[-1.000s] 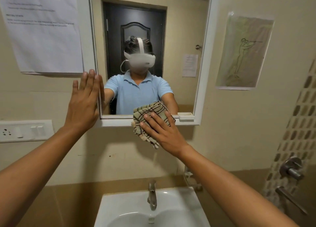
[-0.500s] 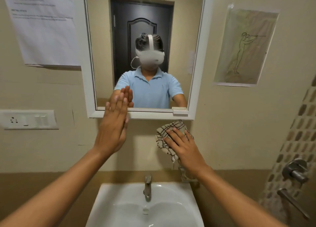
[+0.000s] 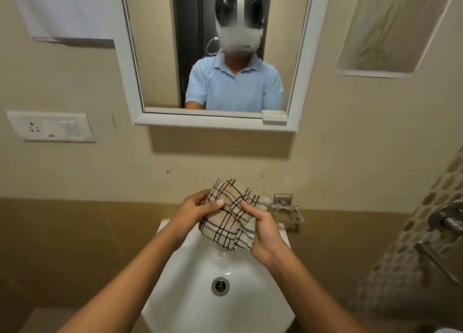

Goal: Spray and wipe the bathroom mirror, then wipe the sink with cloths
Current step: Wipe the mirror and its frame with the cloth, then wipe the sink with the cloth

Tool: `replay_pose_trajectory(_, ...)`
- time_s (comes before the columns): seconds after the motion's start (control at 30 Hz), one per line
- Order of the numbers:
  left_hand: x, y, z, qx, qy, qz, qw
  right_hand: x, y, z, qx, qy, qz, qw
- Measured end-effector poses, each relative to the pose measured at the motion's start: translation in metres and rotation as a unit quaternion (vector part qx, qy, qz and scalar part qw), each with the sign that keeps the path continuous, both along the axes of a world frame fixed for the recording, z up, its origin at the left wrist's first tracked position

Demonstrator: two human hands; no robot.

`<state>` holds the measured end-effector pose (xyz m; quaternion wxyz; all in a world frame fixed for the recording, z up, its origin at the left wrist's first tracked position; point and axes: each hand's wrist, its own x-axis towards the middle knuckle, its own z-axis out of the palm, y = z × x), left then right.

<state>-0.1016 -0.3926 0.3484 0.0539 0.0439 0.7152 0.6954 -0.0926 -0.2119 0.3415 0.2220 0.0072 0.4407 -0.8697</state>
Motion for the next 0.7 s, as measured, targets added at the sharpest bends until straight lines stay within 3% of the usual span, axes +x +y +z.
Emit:
replay_pose_trajectory(0.1, 0.008, -0.014, -0.013, 0.072, -0.108, -0.079, 0.988, 0.001, -0.013, -0.010, 0.013, 0.013, 0.081, 0.997)
replay_pose_trajectory(0.2, 0.010, -0.025, -0.030, 0.158, -0.170, -0.101, 0.967, -0.002, -0.027, -0.024, 0.106, 0.060, 0.130, 0.984)
replay_pose_trajectory(0.43, 0.017, -0.034, -0.086, 0.196, -0.250, 0.005, 0.948, -0.022, -0.057, -0.073, 0.290, 0.074, 0.035, 0.954)
replay_pose_trajectory(0.53, 0.014, -0.042, -0.106, 0.209, -0.244, 0.044, 0.946, -0.032, -0.068, -0.099, 0.407, 0.082, -0.026, 0.909)
replay_pose_trajectory(0.7, -0.006, -0.056, -0.137, 0.195, -0.264, 0.072, 0.942, -0.044, -0.081, -0.138, 0.502, 0.082, -0.033, 0.860)
